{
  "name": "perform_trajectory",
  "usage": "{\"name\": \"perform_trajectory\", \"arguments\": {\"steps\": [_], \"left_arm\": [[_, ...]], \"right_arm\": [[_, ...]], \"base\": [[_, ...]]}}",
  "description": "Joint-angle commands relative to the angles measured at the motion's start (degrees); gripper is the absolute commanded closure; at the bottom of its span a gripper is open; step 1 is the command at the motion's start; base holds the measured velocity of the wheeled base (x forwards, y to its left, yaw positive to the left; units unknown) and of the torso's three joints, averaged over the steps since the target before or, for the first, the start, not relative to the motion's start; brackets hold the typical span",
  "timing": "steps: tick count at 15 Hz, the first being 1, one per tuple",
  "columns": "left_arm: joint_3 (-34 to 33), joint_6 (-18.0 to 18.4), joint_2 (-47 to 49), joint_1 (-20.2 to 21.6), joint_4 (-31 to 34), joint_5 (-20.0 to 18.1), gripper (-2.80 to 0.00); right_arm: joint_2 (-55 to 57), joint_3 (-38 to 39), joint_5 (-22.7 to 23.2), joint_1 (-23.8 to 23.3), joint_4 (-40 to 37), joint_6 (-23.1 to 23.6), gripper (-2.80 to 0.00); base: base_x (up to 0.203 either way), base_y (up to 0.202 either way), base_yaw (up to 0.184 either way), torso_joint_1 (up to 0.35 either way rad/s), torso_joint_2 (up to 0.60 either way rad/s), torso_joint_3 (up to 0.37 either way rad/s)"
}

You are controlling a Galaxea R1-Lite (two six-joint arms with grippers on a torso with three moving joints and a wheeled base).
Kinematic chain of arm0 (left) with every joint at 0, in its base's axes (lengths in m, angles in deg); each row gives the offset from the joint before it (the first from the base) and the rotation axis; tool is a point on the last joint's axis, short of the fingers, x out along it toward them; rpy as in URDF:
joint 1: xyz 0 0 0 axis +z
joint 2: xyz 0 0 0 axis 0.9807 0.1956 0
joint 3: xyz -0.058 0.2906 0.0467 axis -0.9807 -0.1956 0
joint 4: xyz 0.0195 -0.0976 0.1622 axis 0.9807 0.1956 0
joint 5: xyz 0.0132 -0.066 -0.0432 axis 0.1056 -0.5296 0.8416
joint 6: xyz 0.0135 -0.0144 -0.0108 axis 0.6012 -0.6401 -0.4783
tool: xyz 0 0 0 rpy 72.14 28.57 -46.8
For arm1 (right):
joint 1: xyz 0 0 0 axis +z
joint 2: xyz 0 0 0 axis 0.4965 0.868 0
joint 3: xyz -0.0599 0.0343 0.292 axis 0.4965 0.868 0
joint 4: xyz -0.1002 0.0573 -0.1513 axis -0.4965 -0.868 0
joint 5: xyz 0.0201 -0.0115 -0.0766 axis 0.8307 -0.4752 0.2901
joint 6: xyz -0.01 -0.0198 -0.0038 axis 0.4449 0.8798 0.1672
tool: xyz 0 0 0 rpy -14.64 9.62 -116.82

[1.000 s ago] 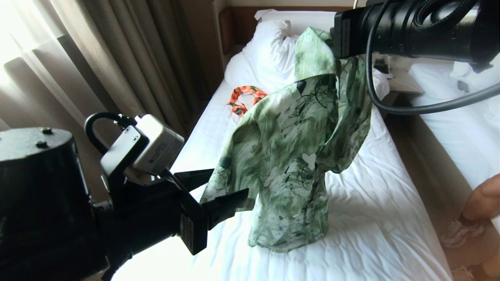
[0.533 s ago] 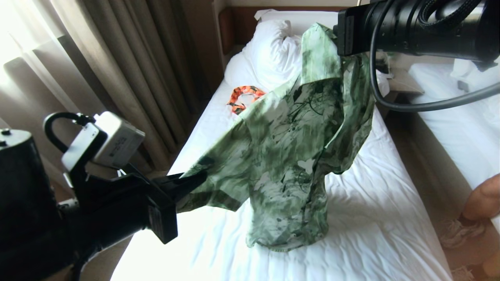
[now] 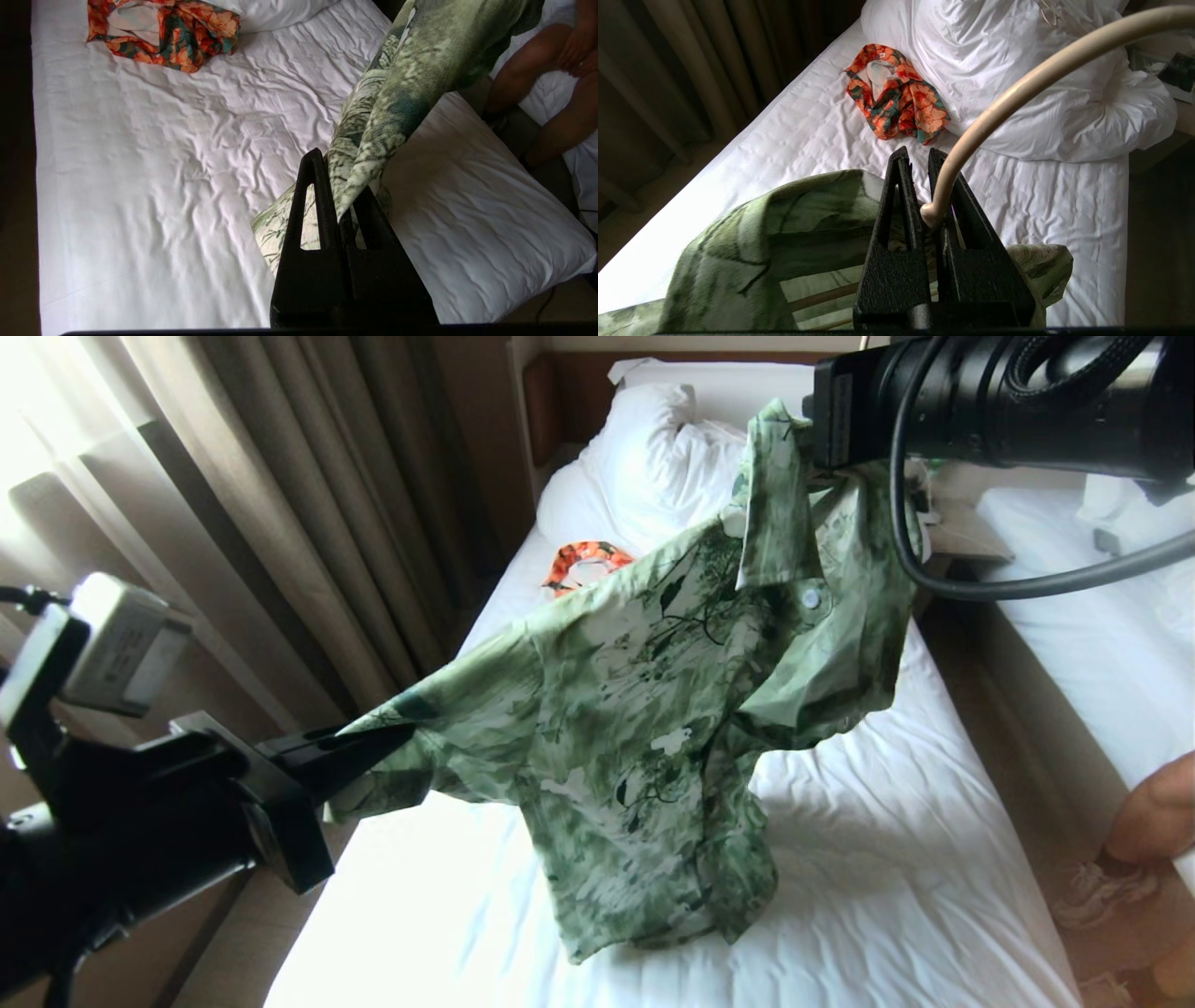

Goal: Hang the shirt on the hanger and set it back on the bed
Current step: Take the clothes hanger out of the clothes

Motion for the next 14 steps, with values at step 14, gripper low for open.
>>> {"name": "perform_trajectory", "arguments": {"steps": [14], "left_arm": [[-1.87,-1.57,-5.83,2.23,2.32,-1.14,0.00]], "right_arm": [[-0.75,-0.32,0.31,-2.01,0.29,1.78,0.00]], "base": [[0.000,0.000,0.000,0.000,0.00,0.000]]}}
